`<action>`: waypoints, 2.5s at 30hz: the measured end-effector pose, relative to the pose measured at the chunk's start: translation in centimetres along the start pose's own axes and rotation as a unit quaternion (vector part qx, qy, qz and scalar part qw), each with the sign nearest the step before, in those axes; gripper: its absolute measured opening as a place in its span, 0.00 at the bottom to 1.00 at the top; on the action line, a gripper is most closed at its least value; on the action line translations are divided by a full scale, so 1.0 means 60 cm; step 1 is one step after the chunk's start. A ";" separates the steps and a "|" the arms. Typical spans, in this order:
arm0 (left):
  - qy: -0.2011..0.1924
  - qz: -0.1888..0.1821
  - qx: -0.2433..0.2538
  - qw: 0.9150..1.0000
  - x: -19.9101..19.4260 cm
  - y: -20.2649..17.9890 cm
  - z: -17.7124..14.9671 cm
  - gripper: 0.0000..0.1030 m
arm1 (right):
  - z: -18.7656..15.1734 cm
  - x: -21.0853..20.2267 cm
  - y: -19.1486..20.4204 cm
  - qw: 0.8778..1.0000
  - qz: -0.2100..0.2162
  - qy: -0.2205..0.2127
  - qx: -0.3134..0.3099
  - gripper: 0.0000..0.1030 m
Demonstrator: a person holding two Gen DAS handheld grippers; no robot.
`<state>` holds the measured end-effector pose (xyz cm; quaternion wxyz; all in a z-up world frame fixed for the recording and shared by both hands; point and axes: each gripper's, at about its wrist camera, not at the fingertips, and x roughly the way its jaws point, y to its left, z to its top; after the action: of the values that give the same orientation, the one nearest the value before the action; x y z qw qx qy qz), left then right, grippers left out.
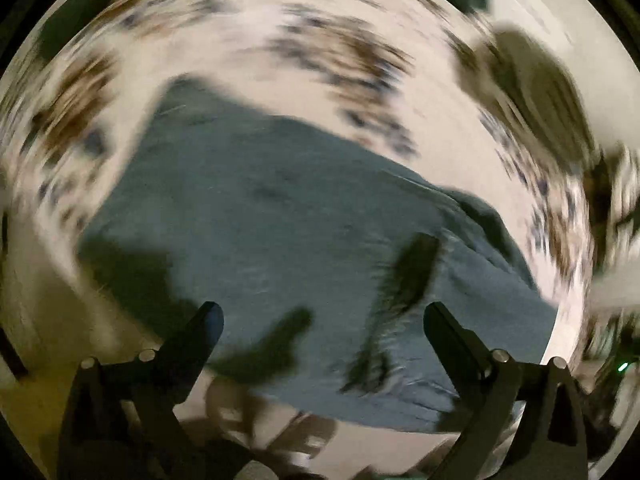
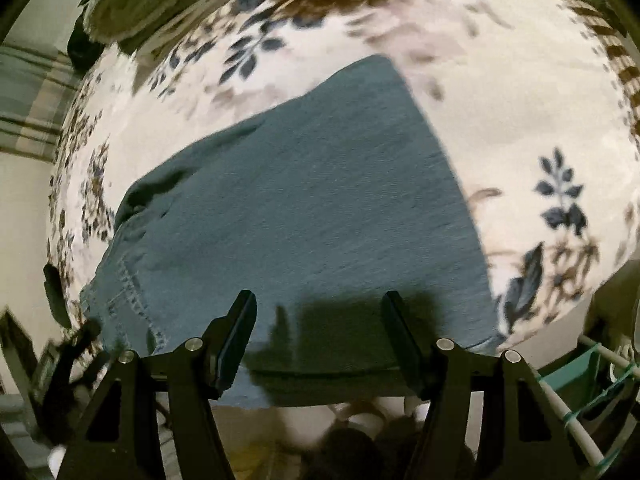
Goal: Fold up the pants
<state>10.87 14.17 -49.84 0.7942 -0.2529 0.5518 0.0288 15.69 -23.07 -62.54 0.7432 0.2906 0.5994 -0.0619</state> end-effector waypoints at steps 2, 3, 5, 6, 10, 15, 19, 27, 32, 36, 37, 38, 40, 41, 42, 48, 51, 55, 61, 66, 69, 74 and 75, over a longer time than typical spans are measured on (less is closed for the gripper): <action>-0.015 -0.004 -0.058 0.998 -0.008 0.056 -0.002 0.99 | -0.002 0.007 0.015 1.000 0.004 0.013 -0.010 0.68; -0.025 -0.005 -0.095 0.995 -0.008 0.094 -0.003 0.99 | -0.002 0.010 0.026 1.000 0.004 0.016 -0.017 0.68; -0.037 -0.008 -0.163 0.986 0.001 0.158 -0.005 0.99 | -0.003 0.016 0.044 0.999 0.001 0.020 -0.029 0.68; -0.046 -0.021 -0.192 0.980 0.010 0.189 -0.005 0.99 | -0.004 0.020 0.052 0.999 -0.002 0.023 -0.033 0.68; -0.072 -0.071 -0.238 0.966 0.053 0.250 0.009 0.99 | -0.003 0.042 0.074 0.999 -0.009 0.033 -0.033 0.68; -0.126 -0.102 -0.229 0.960 0.066 0.248 0.023 0.84 | -0.004 0.074 0.086 0.999 -0.025 0.037 -0.028 0.68; -0.144 -0.097 -0.237 0.956 0.063 0.260 0.013 0.41 | -0.006 0.089 0.100 0.998 -0.037 0.036 -0.036 0.68; -0.189 -0.117 -0.209 0.952 0.007 0.229 0.001 0.29 | -0.012 0.103 0.145 0.996 -0.039 0.034 -0.075 0.68; -0.153 -0.113 -0.245 0.951 0.074 0.258 0.018 0.52 | -0.015 0.110 0.155 0.996 -0.037 0.035 -0.078 0.68; -0.169 -0.108 -0.243 0.949 0.072 0.252 0.032 0.41 | -0.013 0.108 0.151 0.996 -0.034 0.037 -0.078 0.68; -0.175 -0.096 -0.228 0.953 0.061 0.242 0.034 0.37 | -0.012 0.107 0.149 0.995 -0.040 0.037 -0.080 0.68; -0.185 -0.077 -0.206 0.958 0.044 0.223 0.038 0.34 | -0.013 0.107 0.147 0.994 -0.054 0.036 -0.084 0.68; -0.201 -0.052 -0.165 0.964 0.018 0.193 0.039 0.28 | -0.014 0.106 0.148 0.991 -0.085 0.032 -0.095 0.68; -0.209 -0.040 -0.143 0.967 0.002 0.175 0.038 0.27 | -0.015 0.104 0.150 0.989 -0.101 0.029 -0.103 0.70; -0.221 -0.027 -0.113 0.968 -0.022 0.148 0.036 0.26 | -0.016 0.103 0.151 0.987 -0.117 0.026 -0.110 0.79; -0.262 -0.014 0.014 0.965 -0.112 0.025 0.017 0.22 | -0.021 0.079 0.137 0.973 -0.190 -0.002 -0.129 0.95; -0.271 -0.023 0.063 0.960 -0.145 -0.037 0.009 0.20 | -0.021 0.060 0.122 0.972 -0.194 -0.013 -0.133 0.95; -0.272 -0.033 0.122 0.954 -0.164 -0.115 -0.013 0.19 | -0.019 0.030 0.095 0.974 -0.186 -0.019 -0.128 0.95; -0.275 -0.069 0.209 0.936 -0.181 -0.254 -0.073 0.17 | -0.004 -0.045 -0.003 0.984 -0.152 -0.035 -0.083 0.95; -0.248 -0.112 0.260 0.926 -0.153 -0.369 -0.113 0.16 | 0.013 -0.096 -0.105 0.989 -0.140 -0.045 -0.022 0.95; -0.226 -0.129 0.284 0.923 -0.125 -0.425 -0.135 0.16 | 0.020 -0.124 -0.190 0.988 -0.147 -0.049 0.015 0.95; -0.182 -0.151 0.322 0.917 -0.071 -0.509 -0.194 0.14 | 0.023 -0.160 -0.311 0.983 -0.156 -0.057 0.079 0.95; -0.174 -0.153 0.330 0.915 -0.060 -0.523 -0.208 0.14 | 0.023 -0.169 -0.339 0.981 -0.156 -0.061 0.094 0.95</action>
<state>8.87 -17.72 -38.29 0.9107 -0.0485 0.3371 -0.2336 5.13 -43.12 -60.24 0.7290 0.2581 0.5825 -0.2504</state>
